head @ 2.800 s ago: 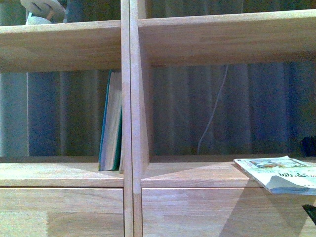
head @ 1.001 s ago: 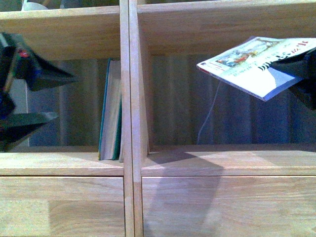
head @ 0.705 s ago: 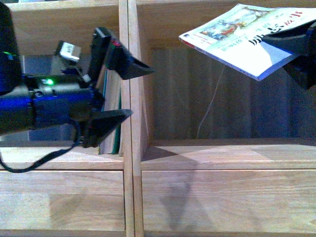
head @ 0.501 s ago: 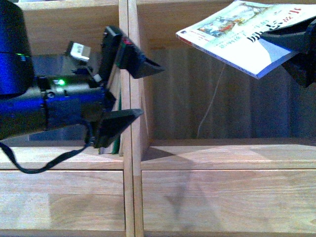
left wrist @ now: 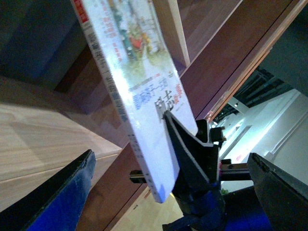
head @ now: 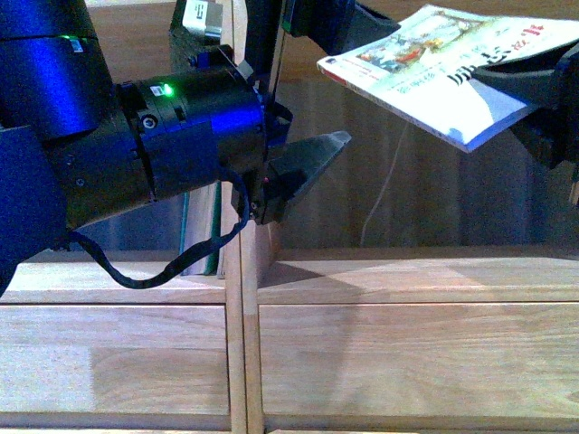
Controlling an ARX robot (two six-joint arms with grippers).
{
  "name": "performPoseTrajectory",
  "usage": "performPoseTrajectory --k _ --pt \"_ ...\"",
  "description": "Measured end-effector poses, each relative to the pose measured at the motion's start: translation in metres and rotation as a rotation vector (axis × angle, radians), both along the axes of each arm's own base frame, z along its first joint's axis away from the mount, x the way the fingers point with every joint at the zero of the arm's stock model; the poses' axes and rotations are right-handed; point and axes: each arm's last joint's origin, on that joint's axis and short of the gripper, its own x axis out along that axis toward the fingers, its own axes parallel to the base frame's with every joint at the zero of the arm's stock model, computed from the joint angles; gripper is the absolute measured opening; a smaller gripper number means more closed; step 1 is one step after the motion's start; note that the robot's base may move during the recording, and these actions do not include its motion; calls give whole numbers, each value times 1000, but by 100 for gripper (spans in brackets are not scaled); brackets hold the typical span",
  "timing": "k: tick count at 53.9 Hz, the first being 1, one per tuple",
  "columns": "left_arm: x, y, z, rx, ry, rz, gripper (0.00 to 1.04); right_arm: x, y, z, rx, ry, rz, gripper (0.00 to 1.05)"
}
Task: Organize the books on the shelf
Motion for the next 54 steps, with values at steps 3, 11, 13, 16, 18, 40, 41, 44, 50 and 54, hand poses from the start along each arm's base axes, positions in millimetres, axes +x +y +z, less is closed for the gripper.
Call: performPoseTrajectory --k 3,11,13,16,18,40,41,44,50,54 --pt "0 0 0 6 -1 -1 98 -4 4 0 1 -11 23 7" --pt "0 -1 0 16 -8 -1 98 -20 27 0 -16 -35 139 7" --pt "0 -1 1 15 -12 1 98 -23 31 0 -18 -40 159 7" --pt "0 -1 2 13 -17 2 98 -26 35 0 -18 -44 175 7" --pt "0 -2 3 11 -22 2 98 -29 39 1 -18 -49 190 7" --pt "-4 -9 14 -10 -86 28 80 -40 51 1 -12 -67 244 7" --pt "-4 -9 14 -11 -89 30 78 -40 51 1 -12 -67 244 7" --pt "-5 -9 15 -14 -98 35 71 -40 50 1 -10 -64 245 7" --pt "-5 -9 17 -25 -111 46 61 -40 50 0 -7 -58 245 7" --pt "-6 -7 20 -45 -128 66 48 -40 48 -1 -6 -51 244 7"
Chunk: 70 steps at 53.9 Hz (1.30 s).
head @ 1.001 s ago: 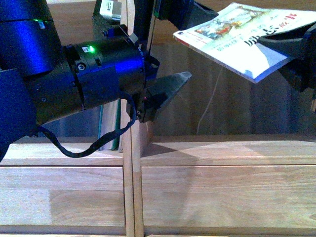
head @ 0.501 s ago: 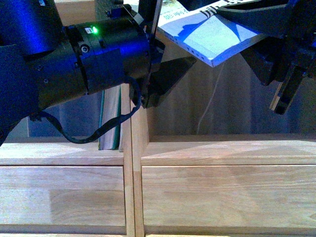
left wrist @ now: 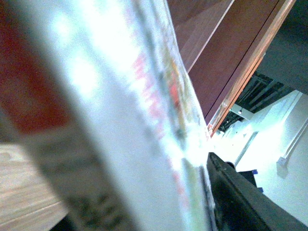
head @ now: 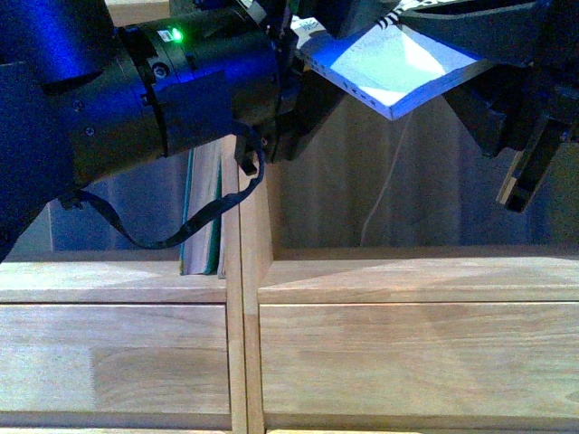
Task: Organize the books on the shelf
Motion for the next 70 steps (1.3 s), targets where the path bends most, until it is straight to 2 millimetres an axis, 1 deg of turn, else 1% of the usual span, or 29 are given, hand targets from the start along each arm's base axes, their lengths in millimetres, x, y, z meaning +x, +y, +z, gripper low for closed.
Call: performPoseTrajectory --k 2,6,8,10,11,14,16,18,23,30,39,43,45,48,55,59,61,63,64,67,68,70 --pt "0 2 2 -14 -16 9 41 0 -1 0 -1 3 3 7" --pt "-1 4 4 -32 -31 17 32 0 -1 -1 1 8 7 7" --pt "-2 7 5 -44 -40 23 25 0 -1 -1 2 9 9 7" --pt "-2 8 6 -49 -44 24 21 0 -1 -1 4 8 10 7" --pt "-2 9 6 -55 -41 21 18 0 -1 -1 5 7 10 9" --pt "-3 9 7 -63 -37 15 13 0 -1 -1 10 10 11 15" --pt "-4 10 8 -76 -40 8 9 0 -1 -1 16 17 13 22" --pt "-5 11 9 -82 -43 8 7 0 -1 -2 17 21 14 27" --pt "-4 16 10 -100 -41 25 7 -1 -2 -2 22 13 17 41" --pt "-3 22 9 -111 -38 47 7 -1 -2 -2 22 14 17 57" --pt "-2 37 6 -122 -24 118 7 0 -6 -6 17 36 -2 79" --pt "-5 47 4 -94 -10 181 7 0 -13 -8 9 51 -33 89" --pt "-6 51 3 -76 -7 207 7 0 -16 -9 7 57 -43 92" --pt "-7 62 1 -28 -5 311 7 -1 -26 -11 1 67 -78 99" --pt "-10 86 -5 116 -10 579 7 -6 -52 -14 -41 86 -187 98" --pt "-10 102 -10 215 -32 741 7 -12 -69 -15 -89 100 -300 98" --pt "-9 114 -12 298 -54 845 7 -16 -79 -14 -139 104 -385 98" --pt "-8 122 -13 346 -73 907 7 -19 -86 -14 -190 103 -470 98" --pt "-7 125 -13 359 -82 923 7 -20 -89 -14 -198 111 -489 98" --pt "-5 139 -14 416 -105 990 7 -25 -100 -14 -301 111 -626 98" --pt "-5 141 -14 423 -102 1003 7 -26 -102 -14 -312 117 -642 98" --pt "-4 148 -14 460 -100 1040 7 -29 -109 -16 -388 105 -708 98"
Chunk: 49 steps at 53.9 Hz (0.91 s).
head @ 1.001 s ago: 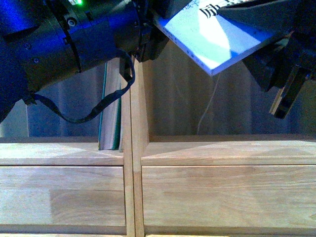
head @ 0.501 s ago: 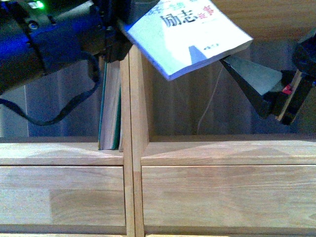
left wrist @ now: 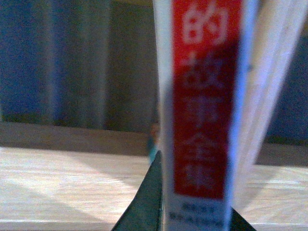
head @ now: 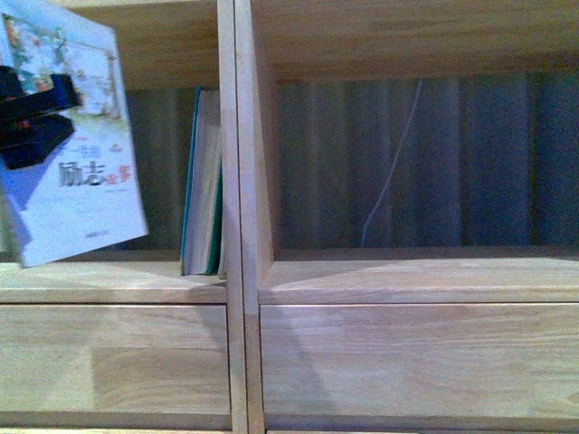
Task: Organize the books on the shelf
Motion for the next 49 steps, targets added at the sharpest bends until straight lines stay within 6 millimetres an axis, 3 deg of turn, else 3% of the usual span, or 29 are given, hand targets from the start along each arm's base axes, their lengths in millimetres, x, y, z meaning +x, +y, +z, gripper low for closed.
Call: performPoseTrajectory --k 7,18,26,40,49 --pt "2 18 1 57 11 109 7 -11 -20 -3 -210 -10 -169 98" --pt "15 27 18 173 -118 135 7 -30 -40 0 -373 -52 -319 98" --pt "52 27 24 254 -142 129 7 -45 -38 4 -429 -98 -358 98" --pt "106 18 7 315 -123 96 7 -45 -38 4 -445 -100 -364 98" --pt "137 5 9 345 -146 49 7 -45 -38 4 -445 -100 -364 98"
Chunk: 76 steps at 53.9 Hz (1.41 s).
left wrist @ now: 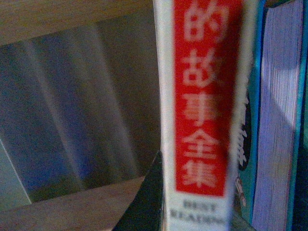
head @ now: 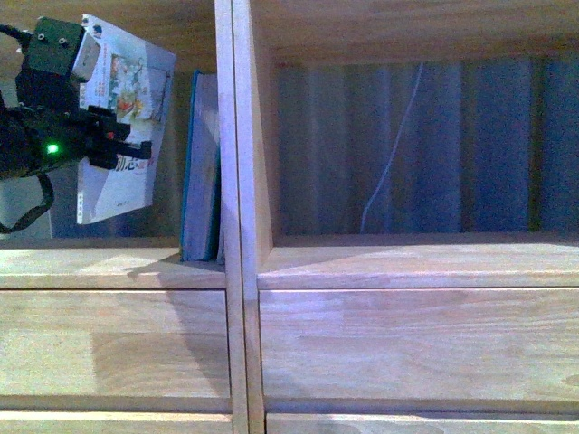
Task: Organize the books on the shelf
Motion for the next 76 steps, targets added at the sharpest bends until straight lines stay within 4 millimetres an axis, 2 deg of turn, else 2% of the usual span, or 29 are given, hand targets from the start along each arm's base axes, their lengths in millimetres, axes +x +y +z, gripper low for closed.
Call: performPoseTrajectory --k 9,19,38,47,62,63,68,76 --pt "21 -2 -3 8 7 4 7 0 0 0 0 0 0 98" --pt "43 7 -15 7 29 5 7 0 0 0 0 0 0 98" --pt "76 11 -32 -15 60 -4 7 0 0 0 0 0 0 98" --pt "83 2 -32 -22 70 -6 7 0 0 0 0 0 0 98" --pt "86 -33 -47 48 95 -50 7 0 0 0 0 0 0 98" --pt "87 -33 -47 50 98 -45 8 0 0 0 0 0 0 98" --pt "88 -34 -48 61 97 -19 28 0 0 0 0 0 0 98" --pt "87 -32 -49 57 86 2 49 0 0 0 0 0 0 98"
